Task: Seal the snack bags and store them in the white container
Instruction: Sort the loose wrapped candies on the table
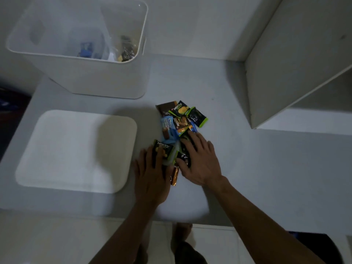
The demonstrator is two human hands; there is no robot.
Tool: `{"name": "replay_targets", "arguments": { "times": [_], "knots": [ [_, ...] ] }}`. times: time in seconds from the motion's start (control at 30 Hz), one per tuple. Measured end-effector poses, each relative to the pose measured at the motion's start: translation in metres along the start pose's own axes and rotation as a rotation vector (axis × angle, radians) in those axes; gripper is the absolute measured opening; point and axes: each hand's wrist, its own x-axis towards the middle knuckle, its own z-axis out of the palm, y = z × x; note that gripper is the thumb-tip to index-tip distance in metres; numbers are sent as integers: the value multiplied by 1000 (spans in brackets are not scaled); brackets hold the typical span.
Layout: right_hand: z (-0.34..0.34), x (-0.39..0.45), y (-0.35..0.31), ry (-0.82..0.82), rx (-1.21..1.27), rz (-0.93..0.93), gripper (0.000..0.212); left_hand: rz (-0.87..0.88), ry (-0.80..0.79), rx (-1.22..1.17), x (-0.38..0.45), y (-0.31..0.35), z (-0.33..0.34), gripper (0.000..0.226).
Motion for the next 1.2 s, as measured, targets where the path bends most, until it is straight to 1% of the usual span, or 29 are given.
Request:
{"name": "replay_targets", "arguments": {
  "times": [0.07,0.13,0.2,0.27,0.3,0.37,0.5,0.6,0.67,0.77,0.87,0.97,1.07,1.2],
  "knots": [
    [0,-12,10,66,3,16,61,-5,18,25,2,1,2,65],
    [-1,-21,20,170,31,32,56,2,32,12,6,4,2,69],
    [-2,-22,25,227,53,55,58,47,27,14,10,8,4,72],
    [-1,-17,25,191,16,90,66,83,26,39,16,10,8,72],
    [1,-14,25,164,-8,103,67,83,29,49,19,10,10,72],
    [7,-10,24,149,-49,108,61,75,46,61,24,10,14,69],
    [15,-14,24,256,-116,113,49,110,162,27,26,6,20,59],
    [19,-19,22,340,-137,151,45,127,266,26,24,7,24,48],
    [21,-21,19,385,-138,165,44,161,306,53,22,7,25,43],
    [22,-23,14,386,-154,201,44,201,324,62,20,7,24,42],
    [21,-24,15,401,-160,248,43,193,307,74,19,6,25,51],
    [21,-23,18,442,-108,237,42,198,317,80,19,5,26,54],
    [22,-23,18,447,-91,218,42,245,342,50,18,7,28,47],
    [24,-24,15,487,-116,169,43,295,369,77,15,8,31,34]
  ]
}}
